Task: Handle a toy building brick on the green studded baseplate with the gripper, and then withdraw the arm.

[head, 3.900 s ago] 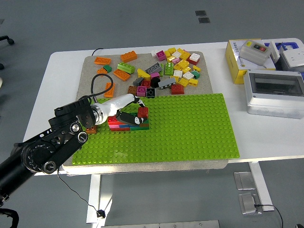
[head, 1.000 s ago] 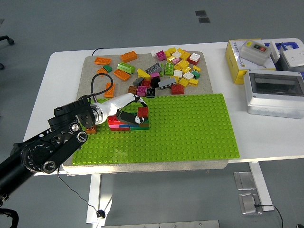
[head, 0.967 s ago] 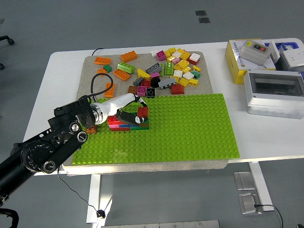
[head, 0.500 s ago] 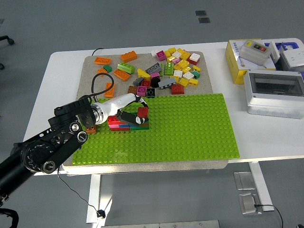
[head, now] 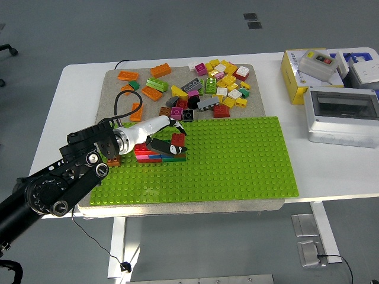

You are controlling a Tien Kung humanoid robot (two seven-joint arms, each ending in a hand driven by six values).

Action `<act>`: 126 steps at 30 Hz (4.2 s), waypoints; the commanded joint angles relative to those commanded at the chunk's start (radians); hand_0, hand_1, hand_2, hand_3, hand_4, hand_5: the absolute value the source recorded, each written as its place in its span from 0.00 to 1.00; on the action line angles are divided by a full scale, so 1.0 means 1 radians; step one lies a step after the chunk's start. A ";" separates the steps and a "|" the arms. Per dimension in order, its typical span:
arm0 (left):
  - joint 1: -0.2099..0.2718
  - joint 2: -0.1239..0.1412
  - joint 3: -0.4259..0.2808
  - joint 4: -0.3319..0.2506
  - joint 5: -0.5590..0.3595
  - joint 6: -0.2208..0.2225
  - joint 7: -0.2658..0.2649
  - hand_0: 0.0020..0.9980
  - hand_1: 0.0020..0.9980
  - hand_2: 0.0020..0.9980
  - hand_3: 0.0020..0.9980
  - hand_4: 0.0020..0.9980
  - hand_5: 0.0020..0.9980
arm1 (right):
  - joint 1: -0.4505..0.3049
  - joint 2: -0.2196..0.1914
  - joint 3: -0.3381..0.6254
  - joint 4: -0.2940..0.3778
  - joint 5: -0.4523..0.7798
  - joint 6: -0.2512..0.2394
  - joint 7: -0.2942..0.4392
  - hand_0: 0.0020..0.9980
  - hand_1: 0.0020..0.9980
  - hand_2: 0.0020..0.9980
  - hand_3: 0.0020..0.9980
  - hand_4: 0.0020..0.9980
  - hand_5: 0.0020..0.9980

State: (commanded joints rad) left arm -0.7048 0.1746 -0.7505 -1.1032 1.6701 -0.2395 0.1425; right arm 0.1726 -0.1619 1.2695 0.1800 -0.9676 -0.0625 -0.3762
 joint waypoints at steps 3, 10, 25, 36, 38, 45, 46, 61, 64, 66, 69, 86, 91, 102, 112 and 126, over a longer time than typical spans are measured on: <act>0.000 0.002 -0.004 -0.009 -0.004 0.000 -0.001 0.96 0.96 0.94 0.73 0.78 0.41 | -0.001 0.000 0.001 0.000 -0.001 0.000 0.000 0.71 0.64 0.41 0.74 0.58 1.00; 0.004 0.012 -0.028 -0.059 0.003 -0.004 0.004 0.96 0.96 0.94 0.73 0.78 0.41 | -0.003 0.001 0.006 0.000 -0.006 0.001 -0.002 0.71 0.64 0.41 0.74 0.58 1.00; 0.054 0.083 -0.073 -0.216 0.021 -0.049 0.079 0.96 0.96 0.94 0.72 0.80 0.45 | -0.010 0.002 0.034 0.000 -0.030 0.002 -0.006 0.71 0.64 0.41 0.74 0.58 1.00; 0.084 0.105 -0.077 -0.208 0.019 -0.050 0.079 0.97 0.97 0.94 0.71 0.82 0.47 | -0.013 0.003 0.038 0.000 -0.031 0.002 -0.005 0.71 0.64 0.41 0.74 0.58 1.00; 0.088 0.108 -0.080 -0.211 0.020 -0.051 0.079 0.97 0.97 0.94 0.71 0.82 0.47 | -0.013 0.002 0.037 0.000 -0.029 0.001 -0.004 0.71 0.64 0.41 0.74 0.58 1.00; 0.094 0.114 -0.083 -0.222 0.018 -0.048 0.077 0.97 0.97 0.94 0.71 0.82 0.49 | -0.013 -0.001 0.037 0.000 -0.027 0.001 -0.003 0.71 0.64 0.41 0.74 0.58 1.00; 0.094 0.113 -0.083 -0.223 0.018 -0.048 0.076 0.97 0.97 0.94 0.71 0.82 0.49 | -0.012 -0.001 0.037 0.000 -0.027 0.001 -0.004 0.71 0.64 0.41 0.74 0.58 1.00; 0.104 0.117 -0.087 -0.253 0.019 -0.049 0.081 0.97 0.97 0.94 0.70 0.83 0.51 | -0.012 0.000 0.038 0.000 -0.026 0.001 -0.004 0.71 0.64 0.41 0.74 0.58 1.00; 0.107 0.117 -0.084 -0.254 0.017 -0.049 0.081 0.97 0.97 0.94 0.70 0.83 0.51 | -0.011 -0.001 0.039 0.000 -0.027 0.001 -0.004 0.71 0.64 0.41 0.74 0.58 1.00; 0.108 0.116 -0.083 -0.254 0.017 -0.049 0.081 0.97 0.97 0.94 0.70 0.83 0.51 | -0.011 0.000 0.039 0.000 -0.027 0.001 -0.004 0.71 0.64 0.41 0.74 0.58 1.00; 0.109 0.115 -0.079 -0.253 0.016 -0.049 0.081 0.97 0.97 0.94 0.70 0.83 0.51 | -0.011 0.000 0.038 0.000 -0.026 0.000 -0.004 0.71 0.63 0.41 0.74 0.58 1.00; 0.113 0.099 -0.071 -0.226 0.013 -0.043 0.073 0.97 0.96 0.94 0.70 0.83 0.51 | -0.009 0.002 0.031 0.000 -0.021 0.000 -0.002 0.71 0.63 0.41 0.74 0.58 1.00; 0.115 0.098 -0.074 -0.230 0.016 -0.040 0.069 0.97 0.96 0.93 0.70 0.83 0.51 | -0.009 0.003 0.030 0.000 -0.021 0.000 -0.003 0.71 0.63 0.41 0.74 0.58 1.00; 0.126 0.094 -0.073 -0.246 0.029 -0.033 0.070 0.97 0.96 0.93 0.70 0.82 0.51 | -0.010 0.004 0.030 0.000 -0.025 0.001 -0.004 0.71 0.64 0.41 0.74 0.58 1.00; 0.124 0.091 -0.049 -0.230 0.025 -0.022 0.066 0.97 0.96 0.93 0.70 0.82 0.51 | -0.010 0.005 0.035 0.000 -0.033 0.003 -0.007 0.71 0.64 0.41 0.74 0.58 1.00; 0.116 0.081 -0.056 -0.177 0.022 -0.013 0.047 0.96 0.96 0.93 0.70 0.81 0.51 | -0.013 0.007 0.038 0.000 -0.036 0.004 -0.007 0.71 0.64 0.41 0.74 0.58 1.00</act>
State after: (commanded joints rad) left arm -0.5883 0.2558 -0.8069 -1.2800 1.6923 -0.2520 0.1897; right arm 0.1596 -0.1548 1.3073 0.1800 -1.0037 -0.0588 -0.3828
